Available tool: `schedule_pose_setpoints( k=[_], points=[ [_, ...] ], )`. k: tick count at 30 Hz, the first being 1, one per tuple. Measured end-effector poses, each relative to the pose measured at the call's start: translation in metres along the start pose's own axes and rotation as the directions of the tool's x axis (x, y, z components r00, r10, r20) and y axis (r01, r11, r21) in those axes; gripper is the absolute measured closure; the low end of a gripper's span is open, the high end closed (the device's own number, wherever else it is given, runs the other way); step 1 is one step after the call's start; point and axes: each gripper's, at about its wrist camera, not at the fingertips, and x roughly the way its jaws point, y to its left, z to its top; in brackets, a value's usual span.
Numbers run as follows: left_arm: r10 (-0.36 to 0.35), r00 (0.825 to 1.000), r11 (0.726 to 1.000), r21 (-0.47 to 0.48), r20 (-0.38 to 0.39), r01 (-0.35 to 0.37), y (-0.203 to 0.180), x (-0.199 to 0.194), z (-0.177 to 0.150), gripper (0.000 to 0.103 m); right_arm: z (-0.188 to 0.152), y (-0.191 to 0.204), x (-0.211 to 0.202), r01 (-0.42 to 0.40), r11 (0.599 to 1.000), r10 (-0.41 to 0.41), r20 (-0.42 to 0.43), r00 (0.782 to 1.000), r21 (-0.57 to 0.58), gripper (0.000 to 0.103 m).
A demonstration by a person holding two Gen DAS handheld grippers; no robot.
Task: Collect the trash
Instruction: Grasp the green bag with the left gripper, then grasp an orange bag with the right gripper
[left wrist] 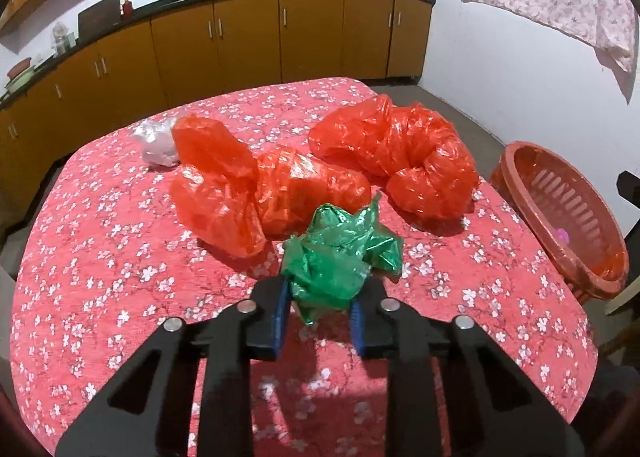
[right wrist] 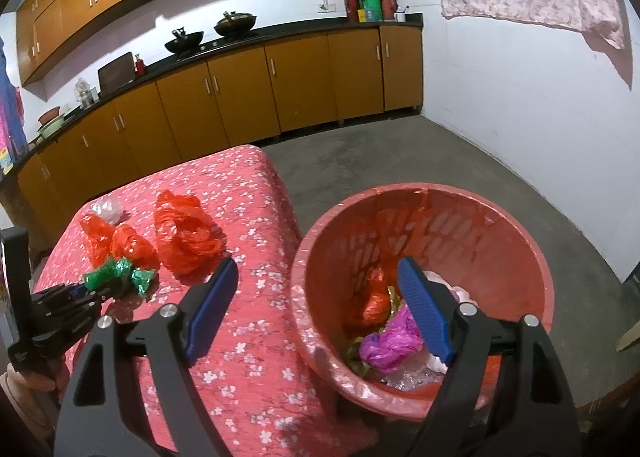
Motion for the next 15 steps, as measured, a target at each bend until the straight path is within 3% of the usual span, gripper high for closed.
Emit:
schedule_pose_setpoints(
  k=[15],
  points=[
    [0.018, 0.995, 0.995, -0.1, 0.103, -0.007, 0.067, -0.06, -0.017, 0.082, 0.007, 0.078, 0.042, -0.125, 0.988, 0.12, -0.061, 0.991, -0.094, 0.023]
  ],
)
